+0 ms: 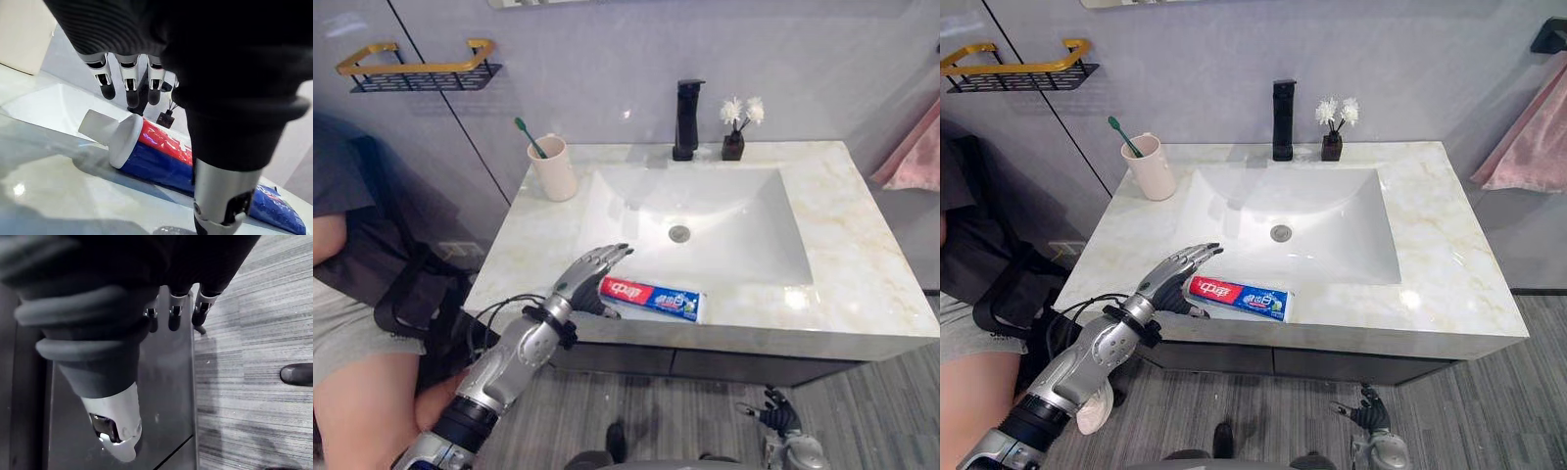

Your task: Organize washtable

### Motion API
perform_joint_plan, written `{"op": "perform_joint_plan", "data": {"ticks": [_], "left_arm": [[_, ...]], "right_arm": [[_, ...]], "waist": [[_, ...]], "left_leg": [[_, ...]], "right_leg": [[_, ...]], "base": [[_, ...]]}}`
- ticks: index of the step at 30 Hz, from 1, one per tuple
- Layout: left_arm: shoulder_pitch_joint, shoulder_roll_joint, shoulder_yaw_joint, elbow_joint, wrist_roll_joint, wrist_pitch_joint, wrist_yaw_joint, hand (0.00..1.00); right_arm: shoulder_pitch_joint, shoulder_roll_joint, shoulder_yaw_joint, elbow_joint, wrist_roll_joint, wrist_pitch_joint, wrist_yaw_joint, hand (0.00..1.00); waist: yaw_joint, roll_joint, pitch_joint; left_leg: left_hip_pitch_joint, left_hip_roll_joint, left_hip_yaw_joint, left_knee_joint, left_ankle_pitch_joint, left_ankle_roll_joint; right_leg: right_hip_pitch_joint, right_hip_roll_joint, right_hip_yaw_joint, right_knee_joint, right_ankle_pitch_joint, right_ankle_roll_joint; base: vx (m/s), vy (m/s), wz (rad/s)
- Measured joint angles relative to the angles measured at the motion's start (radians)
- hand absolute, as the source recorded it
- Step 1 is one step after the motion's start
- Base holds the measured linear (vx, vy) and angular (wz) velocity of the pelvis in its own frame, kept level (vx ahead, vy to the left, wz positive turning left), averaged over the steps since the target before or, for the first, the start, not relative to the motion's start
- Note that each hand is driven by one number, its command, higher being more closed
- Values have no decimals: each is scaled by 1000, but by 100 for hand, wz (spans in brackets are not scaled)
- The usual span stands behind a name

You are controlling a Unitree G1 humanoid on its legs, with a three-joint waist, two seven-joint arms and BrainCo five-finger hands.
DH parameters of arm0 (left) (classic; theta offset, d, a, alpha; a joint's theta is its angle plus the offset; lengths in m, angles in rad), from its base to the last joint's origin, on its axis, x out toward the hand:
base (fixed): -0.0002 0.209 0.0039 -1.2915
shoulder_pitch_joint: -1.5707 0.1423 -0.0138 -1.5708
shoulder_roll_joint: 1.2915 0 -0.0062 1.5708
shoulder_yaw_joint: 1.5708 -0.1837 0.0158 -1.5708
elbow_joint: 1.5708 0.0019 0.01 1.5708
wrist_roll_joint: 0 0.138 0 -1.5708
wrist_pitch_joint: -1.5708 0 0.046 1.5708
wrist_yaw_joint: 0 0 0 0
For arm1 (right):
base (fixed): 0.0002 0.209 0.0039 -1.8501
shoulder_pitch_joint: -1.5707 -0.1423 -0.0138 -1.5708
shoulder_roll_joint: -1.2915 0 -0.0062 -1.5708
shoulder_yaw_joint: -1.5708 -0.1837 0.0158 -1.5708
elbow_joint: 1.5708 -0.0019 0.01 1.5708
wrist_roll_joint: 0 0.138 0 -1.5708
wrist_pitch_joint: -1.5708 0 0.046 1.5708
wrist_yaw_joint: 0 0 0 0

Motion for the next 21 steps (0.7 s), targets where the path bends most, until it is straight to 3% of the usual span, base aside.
{"op": "perform_joint_plan", "data": {"ticks": [6, 7, 21], "left_arm": [[-56, 0, -1, 45, 34, 5, 0, 0], [-57, 0, -1, 46, 34, 4, 2, 100], [-142, 37, -55, 196, 53, 18, -12, 100]], "right_arm": [[0, 0, 0, 0, 0, 0, 0, 0], [4, 0, 0, 0, 0, 0, 0, 0], [-14, -15, 2, -1, 0, 1, 0, 0]], "waist": [[-5, -4, 2], [-6, -6, 2], [-23, -27, 5]], "left_leg": [[-5, 2, 20, 0, 0, 0], [-8, 2, 22, 0, 0, 0], [-10, 7, 60, -1, -4, 3]], "right_leg": [[-10, 0, 18, -19, 14, 0], [-14, 0, 21, -19, 14, 0], [-35, 0, 60, -20, 27, 1]], "base": [[-42, -10, -12], [-30, -17, -7], [-17, -12, -9]]}}
